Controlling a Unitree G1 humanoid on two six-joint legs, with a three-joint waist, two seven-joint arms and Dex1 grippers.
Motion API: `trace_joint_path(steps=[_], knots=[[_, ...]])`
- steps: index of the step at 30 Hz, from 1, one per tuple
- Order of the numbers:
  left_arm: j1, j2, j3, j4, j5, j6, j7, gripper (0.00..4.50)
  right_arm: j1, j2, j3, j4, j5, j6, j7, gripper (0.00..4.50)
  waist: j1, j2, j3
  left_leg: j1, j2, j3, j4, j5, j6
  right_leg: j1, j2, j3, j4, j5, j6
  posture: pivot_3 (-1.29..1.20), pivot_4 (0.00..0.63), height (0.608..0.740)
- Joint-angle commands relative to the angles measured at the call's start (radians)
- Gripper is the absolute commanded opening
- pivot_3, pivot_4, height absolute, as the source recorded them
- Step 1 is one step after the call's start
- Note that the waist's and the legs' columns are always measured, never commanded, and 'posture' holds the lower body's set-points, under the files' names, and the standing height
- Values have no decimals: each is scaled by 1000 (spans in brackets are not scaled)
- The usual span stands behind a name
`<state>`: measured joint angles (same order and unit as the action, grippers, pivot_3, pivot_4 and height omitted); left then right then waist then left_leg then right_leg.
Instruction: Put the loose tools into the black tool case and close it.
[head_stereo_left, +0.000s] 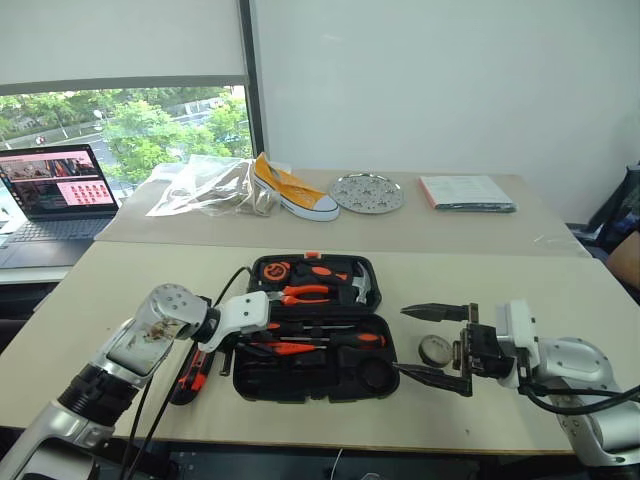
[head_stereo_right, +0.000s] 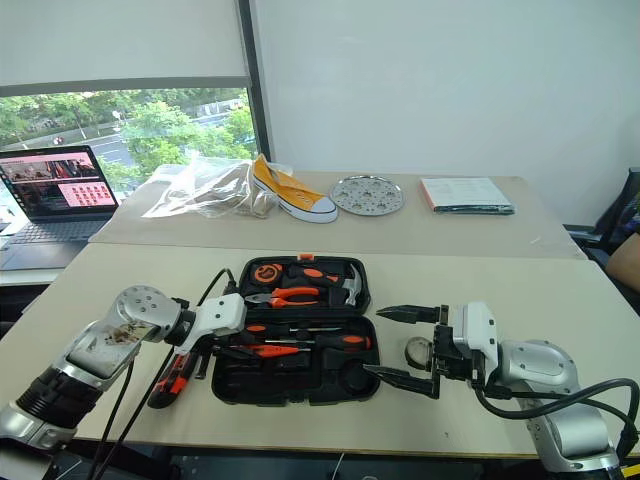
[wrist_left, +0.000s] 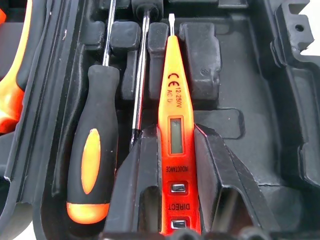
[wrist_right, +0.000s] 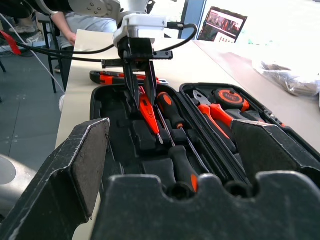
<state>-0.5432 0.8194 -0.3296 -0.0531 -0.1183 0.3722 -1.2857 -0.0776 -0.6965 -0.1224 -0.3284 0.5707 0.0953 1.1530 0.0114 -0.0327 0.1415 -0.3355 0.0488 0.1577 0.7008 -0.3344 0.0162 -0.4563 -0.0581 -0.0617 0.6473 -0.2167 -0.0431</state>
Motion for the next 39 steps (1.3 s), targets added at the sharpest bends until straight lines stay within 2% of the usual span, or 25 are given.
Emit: trace_joint_path(steps=[1, 11, 14, 16, 22, 25, 29, 32, 38, 39], knots=[[-8, -8, -25, -16, 38, 35, 15, 455, 1, 3, -10, -36, 2, -11, -15, 4500, 0, 0, 0, 0, 0, 0, 0, 0, 0, 0, 0, 0, 0, 0, 0, 0, 150, 740], [20, 6, -53, -55, 79, 59, 11, 455, -10, 9, 1, -18, -10, -23, -17, 4500, 0, 0, 0, 0, 0, -1, 1, 0, 1, 1, 0, 1, 0, 0, 1, 0, 150, 740], [23, 2, -39, -71, 51, 88, 0, 455, -14, 11, 6, -13, -12, -26, -16, 4500, 0, 0, 0, 0, 0, -1, 1, 0, 1, 1, 0, 1, 0, 0, 1, 0, 150, 740], [27, -24, -3, -89, 4, 116, 14, 1461, -19, 14, 11, -5, -16, -29, -15, 4500, 0, 0, 0, 0, 0, -1, 1, 0, 1, 1, 0, 1, 0, 0, 1, 0, 150, 740], [3, -84, 112, -96, -131, 83, 7, 3327, -21, 16, 11, 8, -17, -32, -8, 4500, 0, -1, 0, -1, 0, -2, 2, 0, 1, 1, 0, 0, 0, 0, 1, 0, 150, 740], [-13, -90, 171, -96, -194, 77, -4, 3327, -19, 13, 10, 15, -16, -31, -2, 4500, 0, -1, 0, -1, 0, -3, 3, 0, 1, 1, 0, -1, 0, 0, 1, 0, 150, 740], [-10, -79, 191, -51, -184, 22, 1, 3327, -17, 17, 17, 20, -20, -32, 3, 4500, -1, -1, 0, -1, 0, -3, 3, 0, 1, 1, -1, -1, 0, 0, 1, 0, 150, 740], [9, -78, 187, -5, -172, 4, 8, 2498, -19, 21, 20, 22, -22, -32, 2, 4500, -1, -1, 0, -1, 0, -3, 3, 0, 1, 1, -1, -1, 0, 0, 1, 0, 150, 740], [43, -113, 148, 59, -127, -57, 42, 305, -22, 28, 25, 29, -29, -37, 3, 4500, 0, -1, 0, -1, 0, -3, 3, 0, 1, 1, -1, -1, 0, 0, 1, 0, 150, 740], [47, -119, 142, 62, -122, -64, 45, 49, -24, 29, 26, 31, -30, -37, 4, 4500, 0, -1, 0, -1, 0, -3, 3, 0, 1, 1, -1, -1, 0, 0, 1, 0, 150, 740]])
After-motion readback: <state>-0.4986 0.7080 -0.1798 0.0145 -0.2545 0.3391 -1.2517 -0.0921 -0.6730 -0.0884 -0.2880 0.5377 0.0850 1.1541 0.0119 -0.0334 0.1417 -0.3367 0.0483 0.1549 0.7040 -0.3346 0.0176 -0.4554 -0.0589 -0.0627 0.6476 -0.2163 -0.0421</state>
